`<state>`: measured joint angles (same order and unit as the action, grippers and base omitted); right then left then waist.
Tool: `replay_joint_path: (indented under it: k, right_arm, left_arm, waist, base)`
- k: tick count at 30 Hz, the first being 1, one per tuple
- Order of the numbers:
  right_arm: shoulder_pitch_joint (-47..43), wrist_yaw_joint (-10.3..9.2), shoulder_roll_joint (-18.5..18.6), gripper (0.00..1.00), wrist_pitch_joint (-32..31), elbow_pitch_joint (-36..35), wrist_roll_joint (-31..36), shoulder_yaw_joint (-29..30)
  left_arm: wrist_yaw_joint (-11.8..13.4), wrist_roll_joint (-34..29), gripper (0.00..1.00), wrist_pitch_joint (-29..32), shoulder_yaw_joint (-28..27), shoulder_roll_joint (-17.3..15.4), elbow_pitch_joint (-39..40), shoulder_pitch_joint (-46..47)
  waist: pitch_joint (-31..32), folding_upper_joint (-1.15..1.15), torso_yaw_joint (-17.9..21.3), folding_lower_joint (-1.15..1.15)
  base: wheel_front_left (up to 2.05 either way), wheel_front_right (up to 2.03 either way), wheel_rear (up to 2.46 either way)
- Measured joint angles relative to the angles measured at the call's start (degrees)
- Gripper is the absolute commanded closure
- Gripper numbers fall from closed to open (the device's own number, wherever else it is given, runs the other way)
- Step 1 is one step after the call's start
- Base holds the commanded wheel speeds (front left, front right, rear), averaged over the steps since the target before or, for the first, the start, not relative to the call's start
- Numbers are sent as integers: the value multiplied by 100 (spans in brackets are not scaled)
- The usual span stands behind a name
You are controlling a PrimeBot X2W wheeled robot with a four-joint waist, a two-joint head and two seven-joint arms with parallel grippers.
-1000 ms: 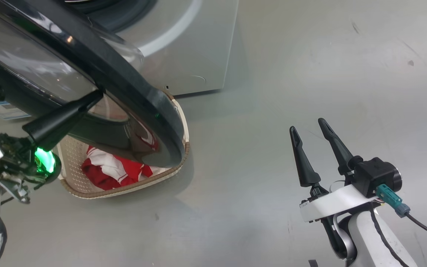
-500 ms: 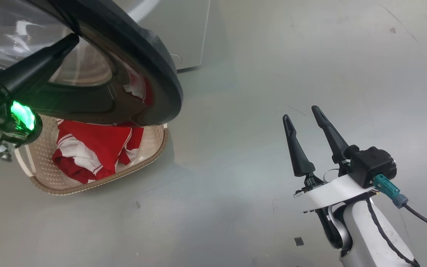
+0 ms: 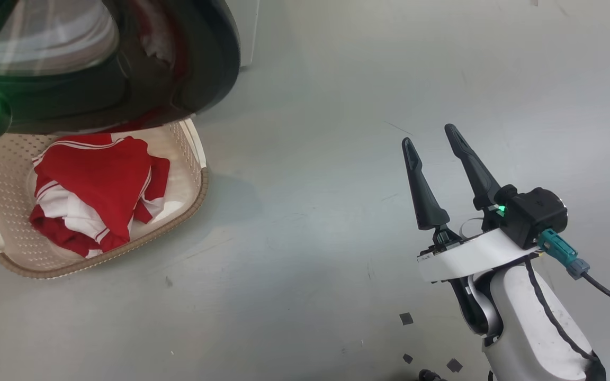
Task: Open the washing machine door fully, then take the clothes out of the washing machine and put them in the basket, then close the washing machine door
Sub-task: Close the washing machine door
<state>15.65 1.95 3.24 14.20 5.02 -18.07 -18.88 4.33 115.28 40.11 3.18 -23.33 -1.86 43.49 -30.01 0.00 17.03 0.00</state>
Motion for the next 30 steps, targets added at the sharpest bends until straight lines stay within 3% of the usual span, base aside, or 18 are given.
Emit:
replay_joint_path:
  k: [13,23,30]
  right_arm:
    - [148,2,-19,0,8,-4,-7,3]
    - [187,18,-31,0,8,4,-7,19]
    - [189,10,-38,0,8,16,-7,108]
  left_arm:
    - [-22,-304,100,-472,-98,220,-632,657]
    - [-216,-392,100,-546,-15,271,-964,878]
    - [-423,-391,100,-538,65,479,-1126,878]
  waist:
    - [-189,0,174,0]
    - [-200,0,184,0]
    - [-142,0,76,0]
  base:
    - [0,0,0]
    - [0,0,0]
    - [0,0,0]
